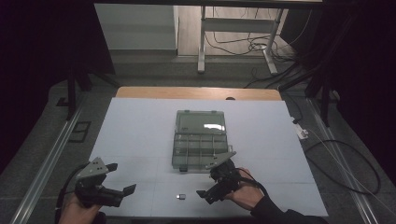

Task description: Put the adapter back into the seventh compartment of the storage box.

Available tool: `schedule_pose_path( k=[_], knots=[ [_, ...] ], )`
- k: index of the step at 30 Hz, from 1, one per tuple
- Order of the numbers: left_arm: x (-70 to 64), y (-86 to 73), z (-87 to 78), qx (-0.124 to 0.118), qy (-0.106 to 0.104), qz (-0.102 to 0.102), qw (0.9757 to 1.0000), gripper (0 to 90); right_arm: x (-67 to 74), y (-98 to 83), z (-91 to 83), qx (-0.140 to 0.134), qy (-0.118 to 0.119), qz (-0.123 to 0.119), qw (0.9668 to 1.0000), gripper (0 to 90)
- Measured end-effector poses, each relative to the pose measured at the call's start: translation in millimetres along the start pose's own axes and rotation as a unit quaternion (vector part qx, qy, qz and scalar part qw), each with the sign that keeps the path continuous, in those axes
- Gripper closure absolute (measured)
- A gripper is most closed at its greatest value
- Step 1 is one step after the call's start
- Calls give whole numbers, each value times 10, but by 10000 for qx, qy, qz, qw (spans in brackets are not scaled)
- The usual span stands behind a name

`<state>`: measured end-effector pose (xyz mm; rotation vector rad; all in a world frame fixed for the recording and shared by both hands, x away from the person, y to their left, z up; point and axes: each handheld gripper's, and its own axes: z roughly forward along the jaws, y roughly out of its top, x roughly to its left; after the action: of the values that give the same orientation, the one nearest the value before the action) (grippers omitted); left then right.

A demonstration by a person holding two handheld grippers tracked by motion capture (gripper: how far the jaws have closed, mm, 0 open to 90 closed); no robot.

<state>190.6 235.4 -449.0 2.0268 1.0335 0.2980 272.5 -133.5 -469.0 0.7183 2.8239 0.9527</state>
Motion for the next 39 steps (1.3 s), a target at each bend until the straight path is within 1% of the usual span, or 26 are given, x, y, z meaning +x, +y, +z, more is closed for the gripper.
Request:
schedule_pose_path(
  k=[5,9,10,11,12,17,22,27,28,29,33,39],
  knots=[
    [-1,-1,-1,-2,-3,6,10000,8,66,51,92,107,7,-107,9999,0],
    [-1,-1,-1,-1,-6,10,10000,8,106,77,142,181,23,-126,9998,0],
    [-1,-1,-1,-1,-4,11,10000,9,120,88,161,193,50,-97,9998,0],
    [-2,-1,-2,-1,-6,12,10000,9,144,103,198,244,97,-143,9996,0],
    [-2,-1,-2,-2,-7,13,10000,8,153,107,215,254,94,-179,9995,0],
    [-5,-4,-8,-30,-17,33,10000,8,207,124,301,387,101,-237,9989,0],
    [-4,-4,-8,-39,-19,32,10000,8,241,139,358,447,116,-300,9985,0],
    [-1,-5,-8,-41,-32,24,10000,8,278,166,481,597,142,-380,9974,0],
    [-1,-5,-8,-43,-35,23,10000,8,278,166,481,597,142,-380,9974,0],
    [0,-5,-9,-46,-37,24,10000,7,284,174,523,640,157,-394,9970,0],
    [-1,-7,-12,-54,-52,33,10000,6,297,186,568,721,188,-392,9965,0],
    [2,-8,-14,-65,-68,32,10000,6,338,196,678,853,204,-492,9949,2]
  ],
)
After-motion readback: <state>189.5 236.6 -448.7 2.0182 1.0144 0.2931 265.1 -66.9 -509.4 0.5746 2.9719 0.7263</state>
